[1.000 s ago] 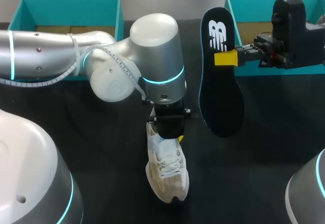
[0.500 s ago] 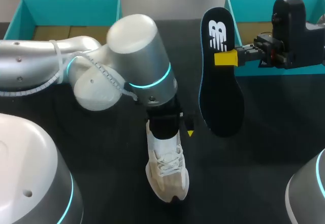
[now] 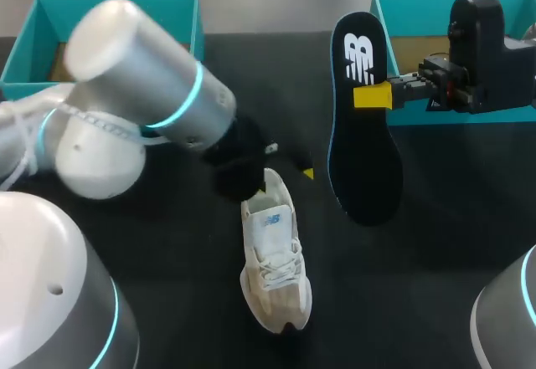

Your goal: Take the shoe out of the shoebox, open the shoe tongue, remove and reinsert the insole, then place the shoe into the shoebox

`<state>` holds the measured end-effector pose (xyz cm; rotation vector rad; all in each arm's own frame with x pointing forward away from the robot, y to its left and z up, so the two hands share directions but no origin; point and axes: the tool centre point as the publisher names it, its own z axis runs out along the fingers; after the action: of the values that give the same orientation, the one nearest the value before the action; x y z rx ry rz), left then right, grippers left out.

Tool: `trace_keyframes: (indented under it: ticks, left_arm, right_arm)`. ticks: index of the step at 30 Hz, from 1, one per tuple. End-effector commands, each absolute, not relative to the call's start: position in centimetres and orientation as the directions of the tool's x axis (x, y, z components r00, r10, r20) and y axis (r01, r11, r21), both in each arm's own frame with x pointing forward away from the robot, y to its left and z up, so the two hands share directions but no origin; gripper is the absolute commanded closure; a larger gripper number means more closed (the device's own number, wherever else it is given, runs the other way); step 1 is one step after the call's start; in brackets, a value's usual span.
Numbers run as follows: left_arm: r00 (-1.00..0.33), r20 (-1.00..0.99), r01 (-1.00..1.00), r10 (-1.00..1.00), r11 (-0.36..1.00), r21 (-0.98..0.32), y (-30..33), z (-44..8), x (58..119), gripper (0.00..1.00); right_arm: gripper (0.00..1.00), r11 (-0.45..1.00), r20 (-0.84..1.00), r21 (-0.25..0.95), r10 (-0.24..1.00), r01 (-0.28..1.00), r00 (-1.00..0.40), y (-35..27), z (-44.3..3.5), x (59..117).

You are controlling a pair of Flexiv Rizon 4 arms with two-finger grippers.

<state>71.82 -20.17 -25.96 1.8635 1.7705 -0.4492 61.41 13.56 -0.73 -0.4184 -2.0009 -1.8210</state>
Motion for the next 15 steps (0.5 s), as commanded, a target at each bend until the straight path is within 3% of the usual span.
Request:
trace_keyframes:
  ticks: [1, 15]
  left_arm:
    - [0.148, -0.787, 0.980, 0.599, 0.021, 0.200, -16.9, -22.0, 70.5, 0.00]
    - [0.261, -0.886, 0.955, 0.382, 0.031, 0.294, -16.9, -15.2, 72.0, 0.00]
  right_arm:
    - [1.00, 0.108, 0.484, 0.872, -0.047, 0.477, -0.874, 13.7, -0.8, 61.6]
    - [1.00, 0.108, 0.484, 0.872, -0.047, 0.477, -0.874, 13.7, -0.8, 61.6]
